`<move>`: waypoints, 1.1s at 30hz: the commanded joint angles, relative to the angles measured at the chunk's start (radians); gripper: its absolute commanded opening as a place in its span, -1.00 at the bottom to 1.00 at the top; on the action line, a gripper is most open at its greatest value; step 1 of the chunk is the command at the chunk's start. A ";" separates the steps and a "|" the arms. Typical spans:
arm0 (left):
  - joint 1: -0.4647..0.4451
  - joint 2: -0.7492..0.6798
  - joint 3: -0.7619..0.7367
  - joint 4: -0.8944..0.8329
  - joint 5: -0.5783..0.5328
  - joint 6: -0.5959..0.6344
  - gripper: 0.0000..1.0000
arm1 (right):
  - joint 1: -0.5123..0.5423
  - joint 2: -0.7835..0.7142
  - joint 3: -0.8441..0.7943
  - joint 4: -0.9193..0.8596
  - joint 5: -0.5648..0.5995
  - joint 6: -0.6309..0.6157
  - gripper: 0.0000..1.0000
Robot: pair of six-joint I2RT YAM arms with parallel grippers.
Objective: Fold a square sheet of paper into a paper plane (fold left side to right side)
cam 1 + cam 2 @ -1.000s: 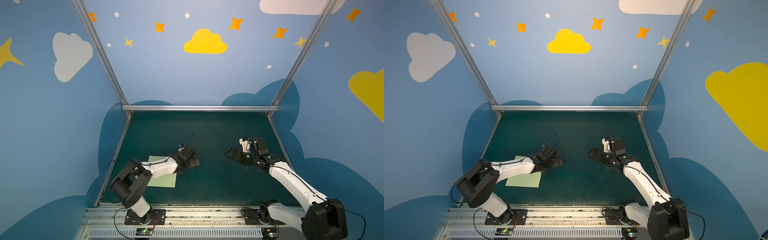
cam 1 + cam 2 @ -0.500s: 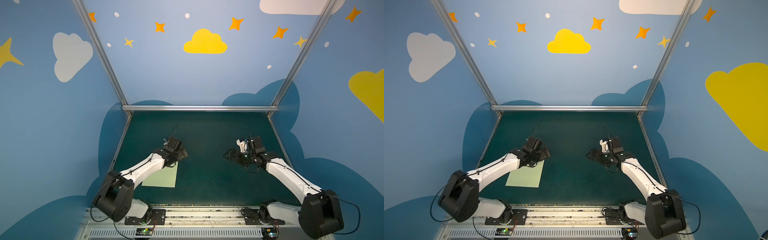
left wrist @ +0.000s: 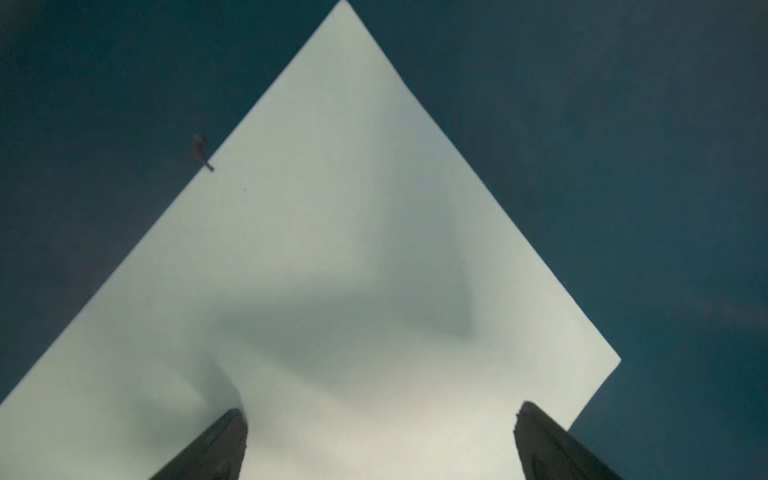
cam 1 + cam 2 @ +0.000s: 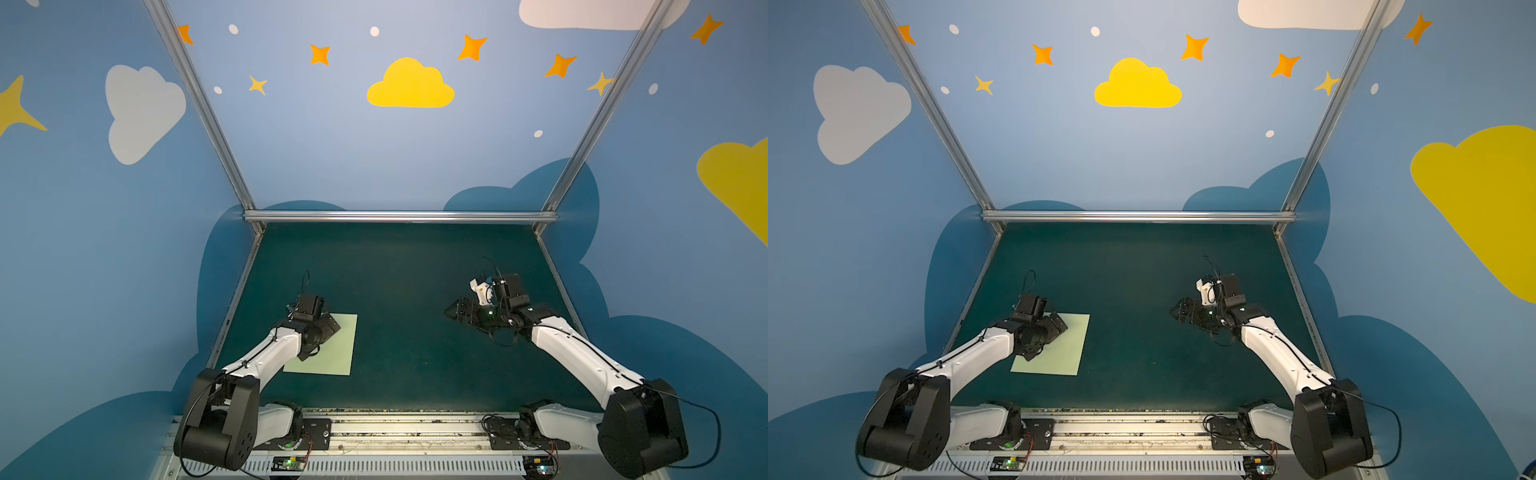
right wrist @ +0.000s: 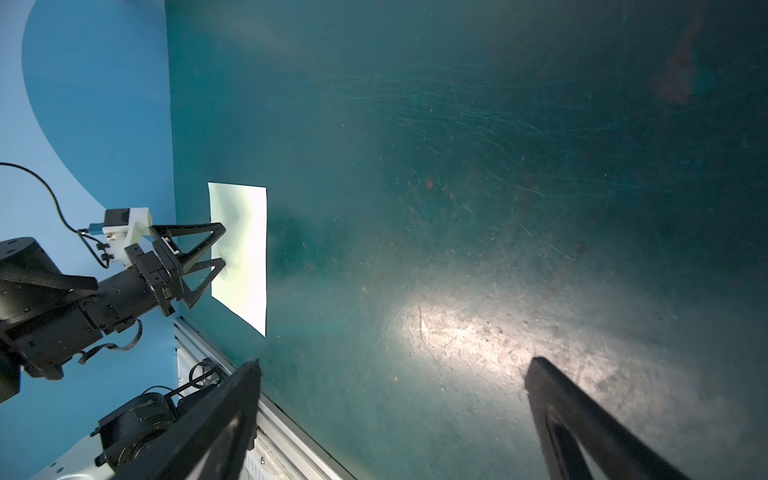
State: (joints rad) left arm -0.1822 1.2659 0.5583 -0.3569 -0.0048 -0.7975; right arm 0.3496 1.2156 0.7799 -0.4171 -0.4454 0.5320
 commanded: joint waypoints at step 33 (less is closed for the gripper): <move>0.339 -0.024 -0.071 0.031 0.233 -0.016 0.99 | 0.054 -0.090 0.007 -0.033 -0.028 -0.006 0.96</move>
State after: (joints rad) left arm 0.1856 1.2354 0.5507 -0.3893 0.0757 -0.8070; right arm 0.3973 1.1442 0.7792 -0.4263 -0.4660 0.5270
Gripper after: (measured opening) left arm 0.997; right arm 0.980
